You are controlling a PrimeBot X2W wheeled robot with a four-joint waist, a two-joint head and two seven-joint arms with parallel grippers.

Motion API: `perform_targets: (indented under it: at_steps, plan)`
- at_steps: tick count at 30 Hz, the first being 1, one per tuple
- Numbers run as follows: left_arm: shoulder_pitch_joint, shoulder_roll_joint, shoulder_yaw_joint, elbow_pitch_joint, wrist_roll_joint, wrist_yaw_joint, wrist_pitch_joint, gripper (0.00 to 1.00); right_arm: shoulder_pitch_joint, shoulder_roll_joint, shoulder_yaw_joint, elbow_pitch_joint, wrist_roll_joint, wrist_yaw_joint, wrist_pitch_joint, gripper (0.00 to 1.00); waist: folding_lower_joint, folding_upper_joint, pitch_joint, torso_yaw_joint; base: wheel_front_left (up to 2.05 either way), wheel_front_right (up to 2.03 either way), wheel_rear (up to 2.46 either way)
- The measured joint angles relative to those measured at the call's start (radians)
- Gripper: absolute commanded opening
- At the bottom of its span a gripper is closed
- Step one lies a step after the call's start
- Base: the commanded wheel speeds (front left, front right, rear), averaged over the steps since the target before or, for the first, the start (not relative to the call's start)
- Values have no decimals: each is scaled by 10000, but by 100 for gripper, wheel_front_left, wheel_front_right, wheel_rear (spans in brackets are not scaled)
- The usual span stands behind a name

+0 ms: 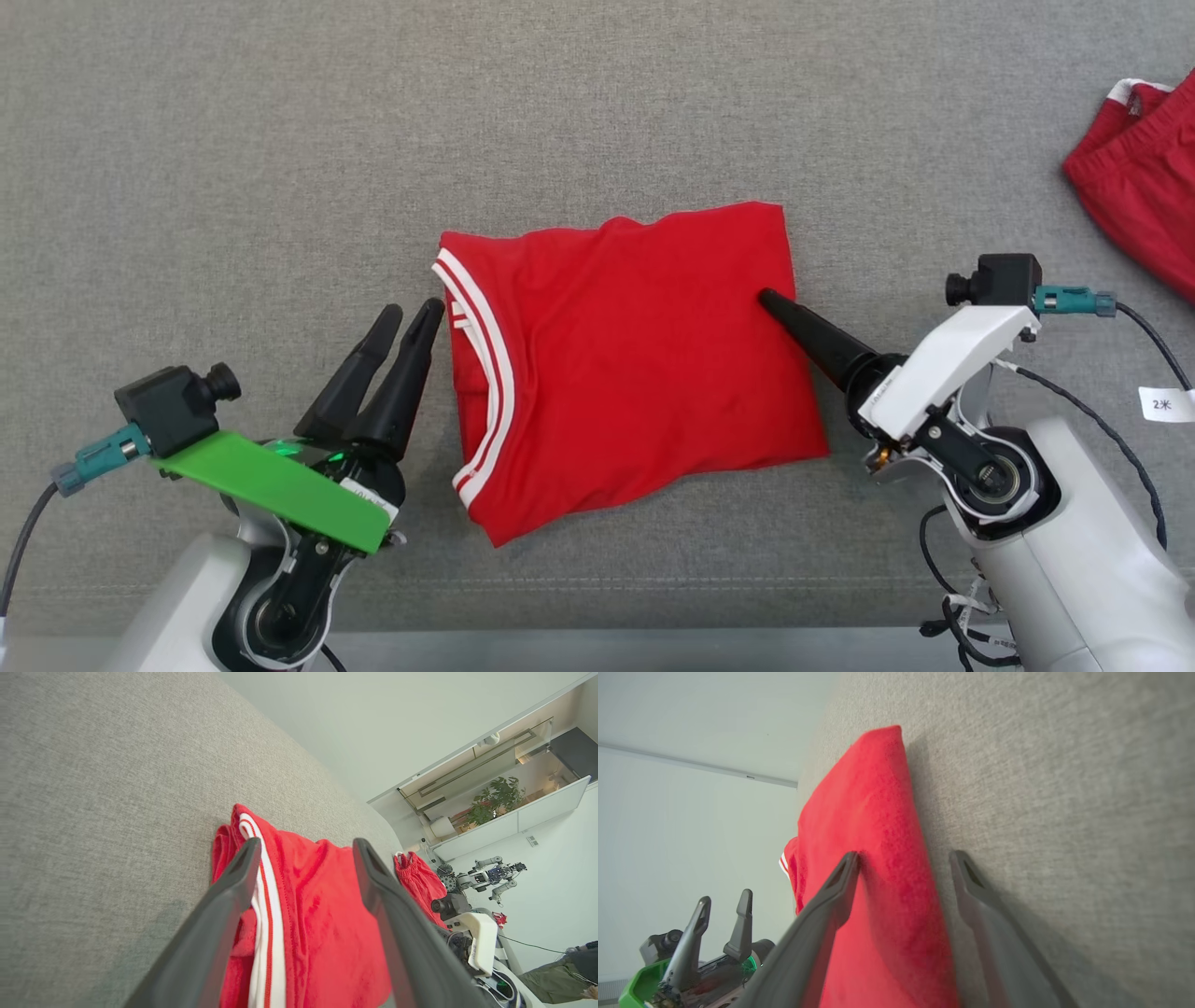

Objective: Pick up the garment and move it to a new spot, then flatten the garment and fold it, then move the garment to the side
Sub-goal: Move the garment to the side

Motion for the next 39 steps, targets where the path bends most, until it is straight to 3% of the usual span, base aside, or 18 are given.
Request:
perform_targets:
  at_steps: [4, 5, 6, 7, 9, 22, 28, 39]
  plan:
    - [-27, -65, -44, 98, 0, 0, 12, 100, -200, 21, -8, 238, 184, 102, 46, 100, 0, 0, 3, 121, 0, 0, 0]
    - [-40, -79, -44, 111, 0, 0, 12, 100, -240, 17, -15, 307, 236, 155, 75, 91, 0, 0, -4, 158, 0, 0, 0]
    - [-50, -86, -46, 130, 0, 0, 12, 100, -295, 19, -36, 385, 288, 167, 100, 45, 0, 0, -15, 192, 0, 0, 0]
    - [-50, -86, -42, 146, 0, 0, 12, 100, -345, 21, -40, 453, 326, 194, 123, 36, 0, 0, -29, 224, 0, 0, 0]
    - [-51, -86, -31, 165, 0, 0, 10, 100, -425, 23, -35, 581, 401, 238, 261, 0, 0, 0, -58, 276, 0, 0, 0]
    - [-47, -98, 21, 454, 0, 0, -82, 100, -973, -140, 79, 1011, 675, 535, 809, 0, 0, 0, -295, 301, 0, 0, 0]
    - [-37, 171, 100, 554, 372, 29, -134, 100, -1740, -953, -236, 999, 224, 535, 880, 0, 0, 0, -450, 130, 0, 0, 0]
    - [283, 1043, 349, 832, 1361, 497, -477, 100, -2266, -2159, -1060, 941, -29, 384, 922, 0, 0, 0, -582, -279, 0, 0, 0]
